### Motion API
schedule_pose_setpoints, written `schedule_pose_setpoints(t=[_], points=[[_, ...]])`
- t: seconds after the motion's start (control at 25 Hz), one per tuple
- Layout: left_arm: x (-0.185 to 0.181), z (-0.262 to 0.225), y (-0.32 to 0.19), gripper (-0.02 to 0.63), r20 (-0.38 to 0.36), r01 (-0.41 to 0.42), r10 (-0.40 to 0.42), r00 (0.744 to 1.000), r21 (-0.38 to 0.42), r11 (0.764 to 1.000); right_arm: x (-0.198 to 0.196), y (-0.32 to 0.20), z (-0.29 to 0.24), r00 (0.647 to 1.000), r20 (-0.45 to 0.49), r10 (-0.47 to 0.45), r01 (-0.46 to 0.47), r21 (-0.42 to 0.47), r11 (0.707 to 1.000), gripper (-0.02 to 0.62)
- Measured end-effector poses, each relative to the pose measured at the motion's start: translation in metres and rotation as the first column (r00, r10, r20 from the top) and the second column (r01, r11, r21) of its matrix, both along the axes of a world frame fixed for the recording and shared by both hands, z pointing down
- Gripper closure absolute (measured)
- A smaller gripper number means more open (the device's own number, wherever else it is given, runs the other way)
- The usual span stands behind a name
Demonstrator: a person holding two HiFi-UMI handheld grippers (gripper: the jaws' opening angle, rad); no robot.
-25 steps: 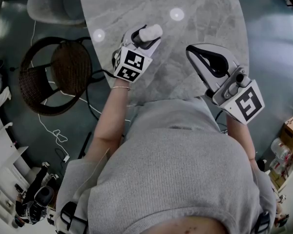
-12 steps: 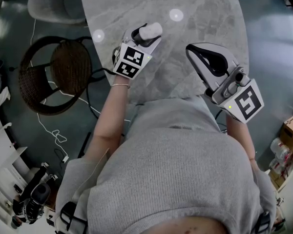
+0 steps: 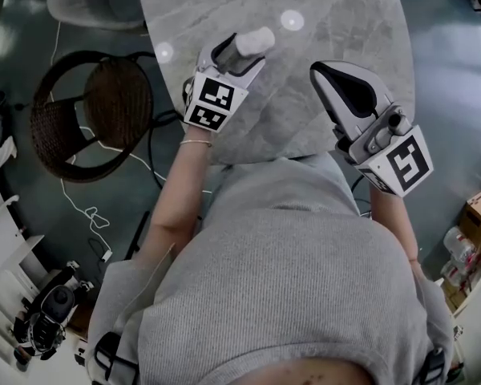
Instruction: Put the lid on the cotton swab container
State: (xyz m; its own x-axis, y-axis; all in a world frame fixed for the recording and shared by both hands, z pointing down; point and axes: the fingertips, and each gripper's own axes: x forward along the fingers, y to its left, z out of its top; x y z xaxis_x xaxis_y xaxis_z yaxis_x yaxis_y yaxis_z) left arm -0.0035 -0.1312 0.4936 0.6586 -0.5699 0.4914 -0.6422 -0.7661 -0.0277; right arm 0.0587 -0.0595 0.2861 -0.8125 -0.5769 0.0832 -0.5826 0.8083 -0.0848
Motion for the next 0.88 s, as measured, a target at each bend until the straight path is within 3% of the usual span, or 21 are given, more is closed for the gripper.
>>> schedule_pose_setpoints(t=[0.24, 0.32, 0.52, 0.68, 0.88], points=[[-0.023, -0.019, 0.013, 0.307, -0.023, 0.071, -0.07, 0.997, 0.046, 0.996, -0.005, -0.002, 0.012, 0.999, 0.025, 0.042, -0.042, -0.007, 0.999, 0.592], [-0.031, -0.03, 0.022, 0.396, -0.043, 0.091, -0.089, 0.995, 0.062, 0.994, -0.009, -0.001, 0.013, 0.998, 0.038, 0.044, -0.044, -0.006, 0.999, 0.592], [-0.041, -0.069, 0.039, 0.511, -0.113, 0.131, -0.117, 0.987, 0.127, 0.983, -0.012, -0.003, 0.012, 0.997, 0.056, 0.051, -0.05, -0.005, 0.999, 0.592], [-0.043, -0.093, 0.04, 0.595, -0.12, 0.146, -0.127, 0.985, 0.167, 0.975, -0.014, -0.003, 0.011, 0.996, 0.068, 0.054, -0.054, -0.007, 0.999, 0.592], [-0.048, -0.108, 0.038, 0.607, -0.134, 0.151, -0.128, 0.983, 0.185, 0.971, -0.022, -0.003, 0.013, 0.997, 0.07, 0.044, -0.043, -0.005, 0.999, 0.592]])
